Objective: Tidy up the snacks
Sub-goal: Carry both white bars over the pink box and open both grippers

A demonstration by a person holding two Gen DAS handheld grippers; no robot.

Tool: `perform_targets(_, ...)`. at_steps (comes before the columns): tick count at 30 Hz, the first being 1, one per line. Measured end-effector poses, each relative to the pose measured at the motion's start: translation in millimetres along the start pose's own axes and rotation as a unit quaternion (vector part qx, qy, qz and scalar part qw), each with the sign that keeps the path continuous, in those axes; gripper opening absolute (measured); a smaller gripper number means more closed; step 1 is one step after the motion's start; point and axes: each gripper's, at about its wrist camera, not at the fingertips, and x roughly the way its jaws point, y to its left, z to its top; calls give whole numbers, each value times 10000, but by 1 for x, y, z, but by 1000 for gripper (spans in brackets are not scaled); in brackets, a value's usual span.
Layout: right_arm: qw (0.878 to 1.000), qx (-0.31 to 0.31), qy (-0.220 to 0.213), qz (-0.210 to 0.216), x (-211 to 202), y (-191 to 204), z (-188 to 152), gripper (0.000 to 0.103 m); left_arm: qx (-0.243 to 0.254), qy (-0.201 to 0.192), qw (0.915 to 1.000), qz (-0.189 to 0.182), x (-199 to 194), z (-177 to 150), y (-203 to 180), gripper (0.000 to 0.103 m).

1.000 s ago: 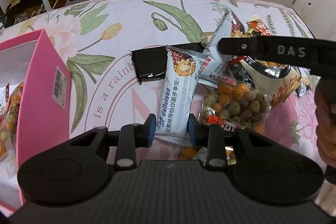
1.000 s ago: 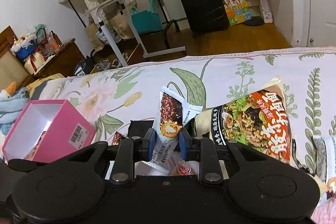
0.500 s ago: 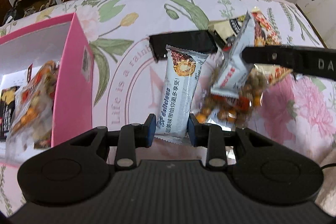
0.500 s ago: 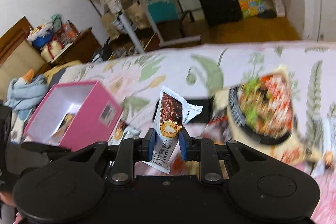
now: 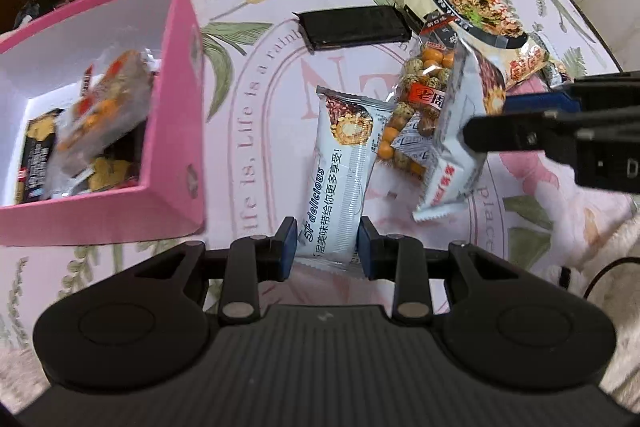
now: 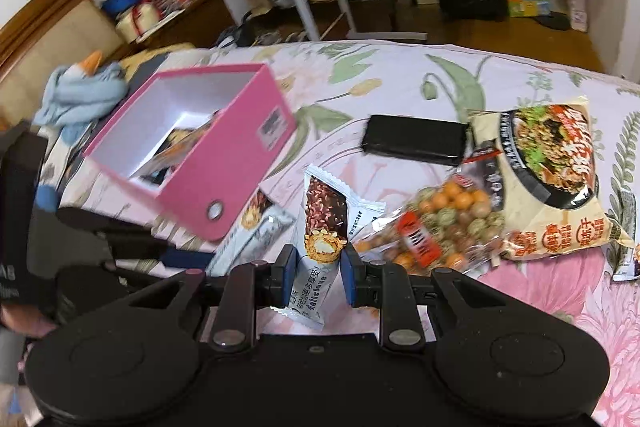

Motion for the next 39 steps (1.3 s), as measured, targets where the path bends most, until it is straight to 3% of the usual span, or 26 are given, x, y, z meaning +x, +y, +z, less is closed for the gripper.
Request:
perform_targets(6,9991,-406,22,106,-20,34,-3,28,112,-33,9999,-5,-32,-4,14,31)
perform_targets(13,9977,-577,100,336,-41,70,17,28,200,-210,9994,-182,-79,-7,31,31)
perform_targets(21,9932,-945,-9,674,-37,111,42,28,34,-646,9979,-69,-130,-7,70,31)
perform_targets(28,9896,-993,-512,901,-7,140,76,28,-705,-956,9924,316,-141,-2,133,31)
perform_targets(34,9904,-936,-387,938,47,160,109,28,-1431,-977,9835,526,-122,10,194,31)
perform_targets(39,9908,-935,-89,974,102,172,123,28,-1925,-733,9771,527,-84,19,235,31)
